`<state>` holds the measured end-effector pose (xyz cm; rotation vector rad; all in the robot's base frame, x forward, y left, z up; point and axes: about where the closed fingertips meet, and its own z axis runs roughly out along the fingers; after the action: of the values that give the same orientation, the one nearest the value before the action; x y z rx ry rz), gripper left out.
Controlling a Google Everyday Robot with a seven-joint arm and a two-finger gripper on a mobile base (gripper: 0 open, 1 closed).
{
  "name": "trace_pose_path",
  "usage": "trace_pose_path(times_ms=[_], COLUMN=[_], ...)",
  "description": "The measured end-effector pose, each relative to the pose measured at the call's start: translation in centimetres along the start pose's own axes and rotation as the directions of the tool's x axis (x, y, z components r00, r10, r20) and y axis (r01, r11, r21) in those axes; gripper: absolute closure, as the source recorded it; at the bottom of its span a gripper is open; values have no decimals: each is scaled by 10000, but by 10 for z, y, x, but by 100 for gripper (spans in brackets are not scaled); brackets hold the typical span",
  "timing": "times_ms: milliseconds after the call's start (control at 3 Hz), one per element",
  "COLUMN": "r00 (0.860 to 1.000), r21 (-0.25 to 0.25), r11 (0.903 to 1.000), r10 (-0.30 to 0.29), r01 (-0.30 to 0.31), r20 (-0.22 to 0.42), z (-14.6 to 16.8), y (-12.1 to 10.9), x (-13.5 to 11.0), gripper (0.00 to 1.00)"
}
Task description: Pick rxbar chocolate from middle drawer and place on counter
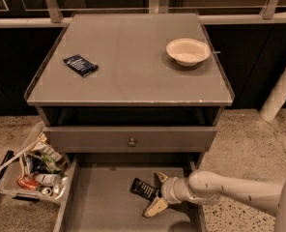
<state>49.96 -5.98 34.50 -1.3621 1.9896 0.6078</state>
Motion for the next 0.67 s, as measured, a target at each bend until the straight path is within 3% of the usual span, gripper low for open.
trace_pose_path(times_ms=[667], r00=[10000], r21=[-1], r11=[10000], r10=[0], r01=[0], r20=[0], z=[0], y=[0], x=[0], gripper=[42])
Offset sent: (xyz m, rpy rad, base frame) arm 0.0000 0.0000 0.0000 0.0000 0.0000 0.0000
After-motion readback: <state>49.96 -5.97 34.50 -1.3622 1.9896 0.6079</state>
